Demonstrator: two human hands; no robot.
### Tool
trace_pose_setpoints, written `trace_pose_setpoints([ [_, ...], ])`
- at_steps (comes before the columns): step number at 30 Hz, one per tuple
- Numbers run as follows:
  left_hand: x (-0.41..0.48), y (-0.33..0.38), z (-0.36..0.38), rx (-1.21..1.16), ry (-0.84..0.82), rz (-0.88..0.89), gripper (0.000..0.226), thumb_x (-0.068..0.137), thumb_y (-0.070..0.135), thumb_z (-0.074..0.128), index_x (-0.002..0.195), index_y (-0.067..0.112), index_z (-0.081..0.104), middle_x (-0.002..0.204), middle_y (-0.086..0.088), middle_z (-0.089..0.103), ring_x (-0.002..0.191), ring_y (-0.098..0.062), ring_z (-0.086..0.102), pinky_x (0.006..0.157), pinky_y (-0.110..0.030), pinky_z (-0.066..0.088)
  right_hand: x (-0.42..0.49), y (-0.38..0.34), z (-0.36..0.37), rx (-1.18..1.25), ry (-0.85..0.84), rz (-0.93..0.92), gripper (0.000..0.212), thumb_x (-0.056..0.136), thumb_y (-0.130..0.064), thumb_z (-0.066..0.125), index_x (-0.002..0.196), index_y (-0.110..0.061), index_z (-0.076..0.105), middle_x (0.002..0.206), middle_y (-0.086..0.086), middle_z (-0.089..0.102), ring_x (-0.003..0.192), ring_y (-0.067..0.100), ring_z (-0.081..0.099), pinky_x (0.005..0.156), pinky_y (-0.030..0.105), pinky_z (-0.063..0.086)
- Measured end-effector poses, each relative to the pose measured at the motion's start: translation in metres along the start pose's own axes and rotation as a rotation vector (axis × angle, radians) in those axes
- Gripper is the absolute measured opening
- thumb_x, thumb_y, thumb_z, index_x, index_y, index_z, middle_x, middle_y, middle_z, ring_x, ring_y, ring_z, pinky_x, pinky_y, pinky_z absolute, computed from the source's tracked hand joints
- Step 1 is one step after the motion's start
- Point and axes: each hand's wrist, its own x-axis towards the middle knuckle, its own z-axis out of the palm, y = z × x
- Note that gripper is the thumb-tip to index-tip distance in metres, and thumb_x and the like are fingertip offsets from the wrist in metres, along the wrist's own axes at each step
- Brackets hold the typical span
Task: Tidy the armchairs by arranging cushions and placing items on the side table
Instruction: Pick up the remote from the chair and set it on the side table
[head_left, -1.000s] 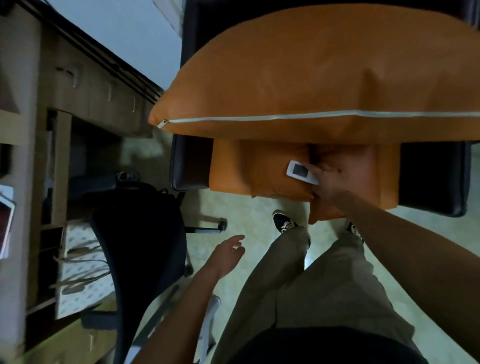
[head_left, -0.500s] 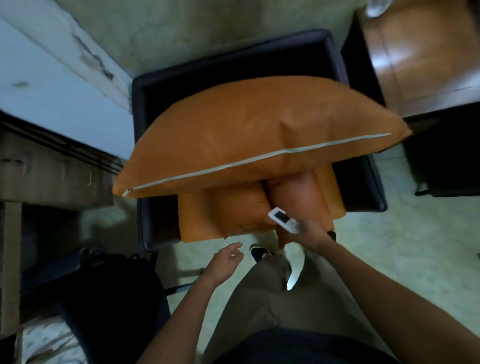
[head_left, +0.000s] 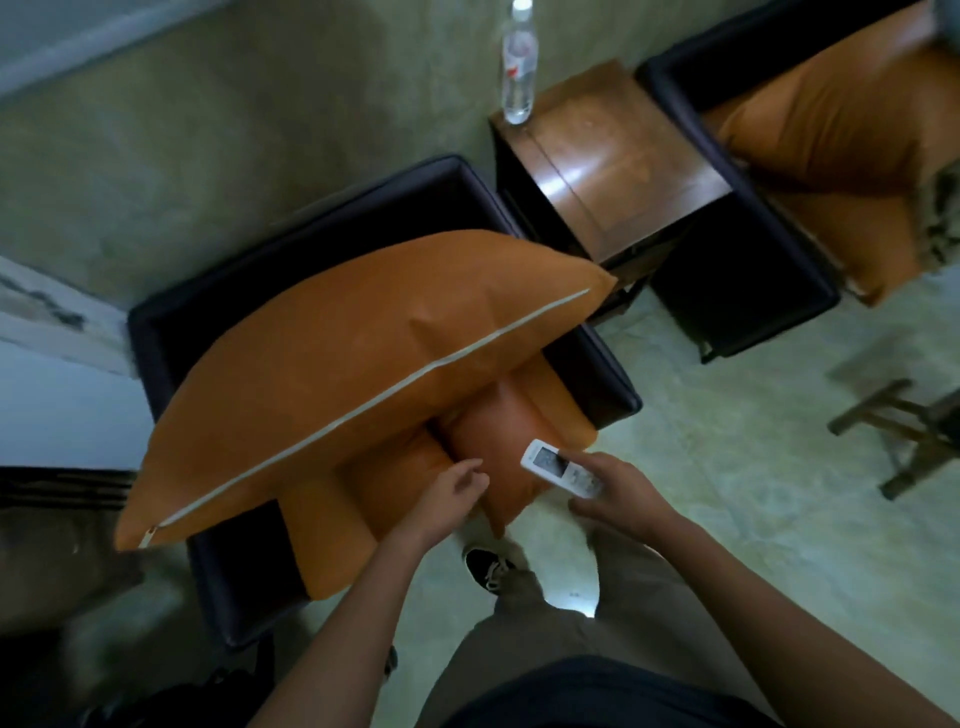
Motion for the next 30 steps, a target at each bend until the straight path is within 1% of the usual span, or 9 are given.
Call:
trace_pose_setpoints([
  [4, 0.012, 0.059, 0.032, 0.052, 0.035, 0.1, 0.051, 0.102, 0.047, 0.048, 0.149, 0.027, 0.043, 0.146, 0.01, 0.044, 0.13, -0.007, 0.043, 0.108, -0.03, 0.04, -0.005, 0.018, -0.036, 0.013, 0.069, -0.073, 0.068, 0.08, -0.036, 0.076, 0.142, -0.043, 0.048, 0.129, -0.01, 0.059, 0.11, 0.011, 0.056, 0.082, 0.023, 0.043],
  [8, 0.022, 0.125, 0.079, 0.052, 0.055, 0.175, 0.053, 0.103, 0.044, 0.048, 0.152, 0.029, 0.036, 0.147, 0.009, 0.045, 0.121, -0.001, 0.049, 0.092, -0.018, 0.043, -0.009, 0.047, -0.076, 0.044, 0.117, -0.136, 0.069, 0.08, -0.039, 0.074, 0.144, -0.041, 0.048, 0.131, -0.012, 0.059, 0.108, 0.005, 0.055, 0.084, 0.022, 0.044],
  [11, 0.033, 0.175, 0.121, -0.013, 0.0, 0.223, 0.055, 0.099, 0.03, 0.061, 0.147, 0.034, 0.036, 0.13, 0.013, 0.055, 0.101, 0.002, 0.062, 0.07, -0.012, 0.053, -0.011, 0.076, -0.114, 0.045, 0.125, -0.187, 0.072, 0.08, -0.042, 0.074, 0.145, -0.042, 0.044, 0.132, -0.011, 0.058, 0.112, 0.009, 0.056, 0.087, 0.022, 0.046],
  [14, 0.045, 0.228, 0.165, 0.008, -0.024, 0.254, 0.061, 0.089, 0.02, 0.073, 0.142, 0.035, 0.045, 0.125, 0.007, 0.06, 0.1, 0.0, 0.066, 0.074, -0.023, 0.059, -0.015, 0.112, -0.16, 0.034, 0.132, -0.233, 0.074, 0.079, -0.046, 0.071, 0.147, -0.044, 0.039, 0.133, -0.012, 0.057, 0.113, 0.01, 0.055, 0.088, 0.024, 0.046],
  [17, 0.062, 0.282, 0.205, 0.002, 0.027, 0.288, 0.049, 0.085, 0.001, 0.074, 0.13, 0.014, 0.058, 0.109, 0.0, 0.066, 0.084, 0.009, 0.066, 0.069, -0.014, 0.054, -0.019, 0.145, -0.211, 0.075, 0.175, -0.238, 0.076, 0.073, -0.062, 0.06, 0.145, -0.047, 0.039, 0.131, -0.013, 0.059, 0.112, 0.009, 0.056, 0.086, 0.026, 0.048],
  [19, 0.079, 0.311, 0.223, -0.025, 0.034, 0.308, 0.044, 0.083, 0.002, 0.076, 0.124, 0.013, 0.063, 0.109, -0.002, 0.069, 0.091, -0.001, 0.069, 0.072, -0.017, 0.055, -0.022, 0.165, -0.245, 0.092, 0.234, -0.229, 0.076, 0.071, -0.069, 0.056, 0.142, -0.048, 0.04, 0.129, -0.014, 0.059, 0.11, 0.008, 0.057, 0.086, 0.028, 0.05],
  [23, 0.106, 0.368, 0.258, -0.019, 0.029, 0.37, 0.046, 0.082, 0.012, 0.08, 0.124, 0.022, 0.065, 0.117, 0.001, 0.066, 0.105, -0.011, 0.066, 0.09, -0.034, 0.058, -0.035, 0.215, -0.306, 0.178, 0.373, -0.184, 0.065, 0.078, -0.056, 0.072, 0.137, -0.042, 0.047, 0.126, -0.015, 0.057, 0.107, 0.005, 0.056, 0.085, 0.023, 0.048],
  [27, 0.13, 0.416, 0.268, -0.139, 0.077, 0.414, 0.045, 0.083, 0.006, 0.077, 0.126, 0.014, 0.064, 0.117, 0.0, 0.064, 0.101, -0.005, 0.067, 0.083, -0.028, 0.059, -0.025, 0.243, -0.348, 0.524, 0.548, -0.116, 0.052, 0.083, -0.04, 0.079, 0.129, -0.033, 0.056, 0.124, -0.008, 0.056, 0.107, 0.006, 0.058, 0.084, 0.025, 0.054],
  [30, 0.149, 0.436, 0.265, -0.21, 0.127, 0.437, 0.046, 0.084, 0.006, 0.076, 0.127, 0.016, 0.063, 0.119, -0.002, 0.065, 0.105, -0.01, 0.068, 0.082, -0.028, 0.058, -0.008, 0.236, -0.372, 0.787, 0.51, -0.097, 0.047, 0.09, -0.028, 0.074, 0.132, -0.032, 0.054, 0.122, -0.002, 0.061, 0.095, 0.015, 0.068, 0.075, 0.036, 0.062],
])
